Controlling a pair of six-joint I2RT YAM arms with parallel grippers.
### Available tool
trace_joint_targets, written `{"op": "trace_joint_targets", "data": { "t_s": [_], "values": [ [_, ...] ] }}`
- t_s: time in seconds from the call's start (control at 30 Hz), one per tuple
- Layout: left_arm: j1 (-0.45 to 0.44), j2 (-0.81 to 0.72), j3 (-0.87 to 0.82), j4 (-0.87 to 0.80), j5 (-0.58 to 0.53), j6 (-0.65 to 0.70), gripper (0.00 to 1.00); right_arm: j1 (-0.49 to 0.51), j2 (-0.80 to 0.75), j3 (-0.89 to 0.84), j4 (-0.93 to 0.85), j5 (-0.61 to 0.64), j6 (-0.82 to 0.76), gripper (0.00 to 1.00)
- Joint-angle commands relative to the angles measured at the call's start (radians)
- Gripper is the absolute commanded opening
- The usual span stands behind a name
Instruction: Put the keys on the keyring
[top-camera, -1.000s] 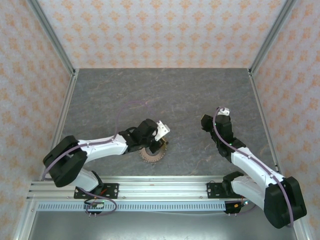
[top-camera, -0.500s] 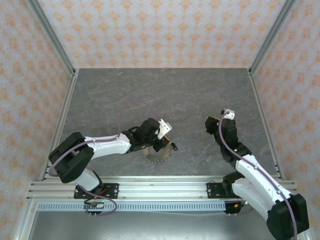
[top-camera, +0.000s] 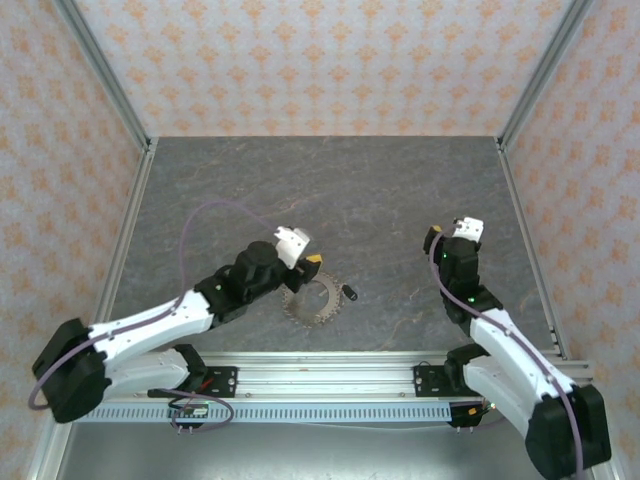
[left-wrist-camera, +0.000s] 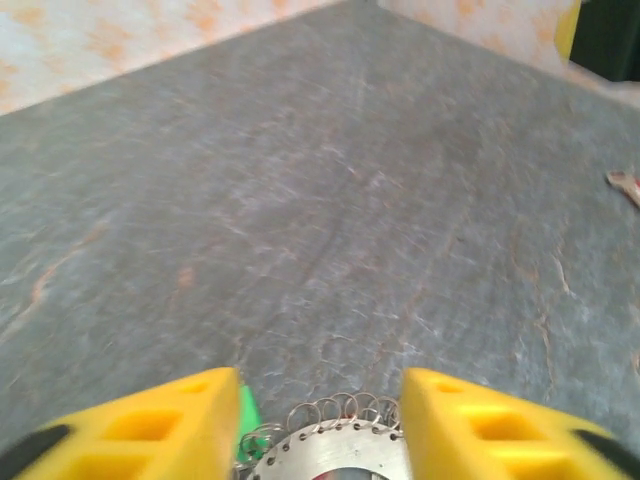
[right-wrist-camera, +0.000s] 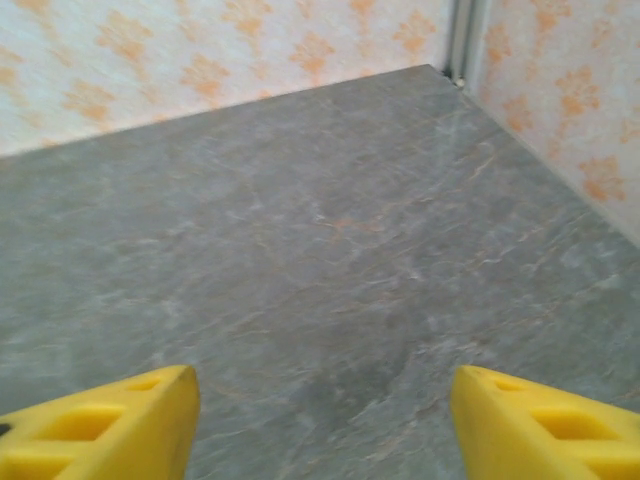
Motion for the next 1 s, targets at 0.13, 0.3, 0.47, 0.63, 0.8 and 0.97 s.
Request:
{"op": "trace_joint_targets", "data": {
  "t_s": [0.13, 0.3, 0.47, 0.63, 0.8, 0.97],
  "values": [
    [0.112, -0.207, -0.098, -0.095, -0.185, -0.043, 0.80, -0.064, 0.324, 0.001, 0.422, -0.077, -0.135, 0.76],
    [0.213, -0.284, -0.133, -0.088, -0.214, -0.038, 0.92, -0.107, 0.476, 0.003, 0.579, -0.141, -0.217, 0.77],
    [0.271, -0.283, -0.122, -0.097, -0.202, -0.020, 0.93, -0.183, 0.532, -0.058, 0.704, -0.292, -0.181, 0.77],
    [0.285, -0.280, -0.121, -0.094, -0.189, -0.011, 0.98, -0.183, 0.559, -0.045, 0.707, -0.303, -0.189, 0.77],
    [0.291, -0.272, -0.120, -0.102, -0.183, -0.020, 0.98, -0.183, 0.576, -0.029, 0.694, -0.281, -0.180, 0.77],
    [0.304, -0.273, -0.108, -0.133, -0.149, -0.031, 0.98, -0.183, 0.469, -0.024, 0.592, -0.268, -0.163, 0.75]
  ]
}}
